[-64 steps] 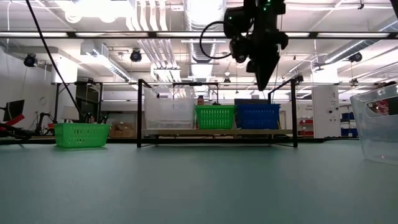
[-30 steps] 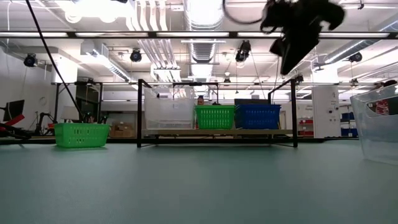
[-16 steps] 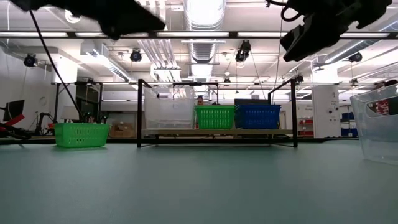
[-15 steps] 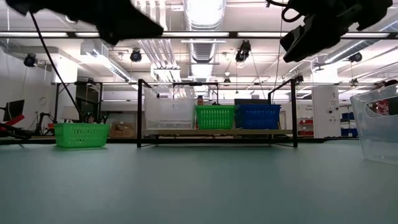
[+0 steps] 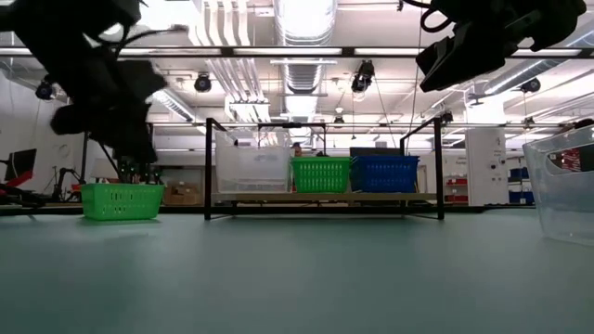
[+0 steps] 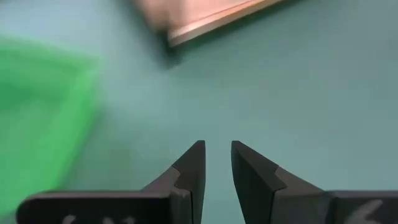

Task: Stack baskets on shelf by color
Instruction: Stack the green bin on the green bins on the shelf

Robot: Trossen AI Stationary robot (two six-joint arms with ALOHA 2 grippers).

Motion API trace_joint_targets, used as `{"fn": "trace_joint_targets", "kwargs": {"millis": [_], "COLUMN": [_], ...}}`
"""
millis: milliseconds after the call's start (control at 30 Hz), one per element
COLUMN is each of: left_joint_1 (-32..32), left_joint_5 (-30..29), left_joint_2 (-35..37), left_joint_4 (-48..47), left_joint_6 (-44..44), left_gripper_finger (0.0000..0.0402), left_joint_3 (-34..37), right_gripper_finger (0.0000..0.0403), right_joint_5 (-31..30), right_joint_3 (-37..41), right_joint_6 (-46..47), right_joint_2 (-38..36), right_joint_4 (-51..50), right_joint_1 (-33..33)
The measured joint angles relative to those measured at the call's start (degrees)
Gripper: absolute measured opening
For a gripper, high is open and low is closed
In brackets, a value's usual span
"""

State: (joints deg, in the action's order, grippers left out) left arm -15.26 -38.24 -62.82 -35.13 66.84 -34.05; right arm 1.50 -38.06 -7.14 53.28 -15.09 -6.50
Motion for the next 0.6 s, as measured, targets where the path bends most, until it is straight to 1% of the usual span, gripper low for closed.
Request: {"fn": "trace_joint_targets", "kwargs": {"millis": [67, 100, 167, 233, 333, 367, 467, 600], "left_joint_1": [2.0, 3.1, 5.7, 9.4, 15.2, 16.9, 21.4, 25.2], "left_joint_5": [1.6, 1.9, 2.7, 6.0, 12.1, 12.9, 13.6, 14.7], "left_joint_2": [0.3, 0.5, 1.1, 2.0, 2.7, 2.7, 2.5, 2.1], "left_joint_4": [-7.6, -10.0, -12.2, -13.3, -13.9, -13.5, -12.9, -12.9], "left_joint_6": [4.3, 4.7, 4.6, 3.3, -3.2, -6.2, -14.2, -21.0], "left_gripper_finger": [0.006, 0.006, 0.006, 0.0061, 0.0068, 0.0073, 0.0095, 0.0137], "left_joint_3": [-1.0, -1.3, -1.3, -1.3, -1.3, -1.3, -1.3, -2.0], "right_gripper_finger": [0.0009, 0.0009, 0.0009, 0.0009, 0.0009, 0.0009, 0.0009, 0.0009], "right_joint_5": [0.0, 0.0, 0.0, 0.0, 0.0, 0.0, 0.0, 0.0], "right_joint_3": [0.0, 0.0, 0.0, 0.0, 0.0, 0.0, 0.0, 0.0], "right_joint_6": [0.0, 0.0, -0.1, -0.1, 0.0, 0.0, 0.0, 1.0], "right_joint_2": [0.0, 0.0, 0.0, 0.0, 0.0, 0.0, 0.0, 0.0], "right_joint_4": [0.0, 0.0, 0.0, 0.1, 0.4, 0.4, 0.4, 0.4], "right_joint_1": [0.0, 0.0, 0.0, 0.0, 0.0, 0.0, 0.0, 0.0]}}
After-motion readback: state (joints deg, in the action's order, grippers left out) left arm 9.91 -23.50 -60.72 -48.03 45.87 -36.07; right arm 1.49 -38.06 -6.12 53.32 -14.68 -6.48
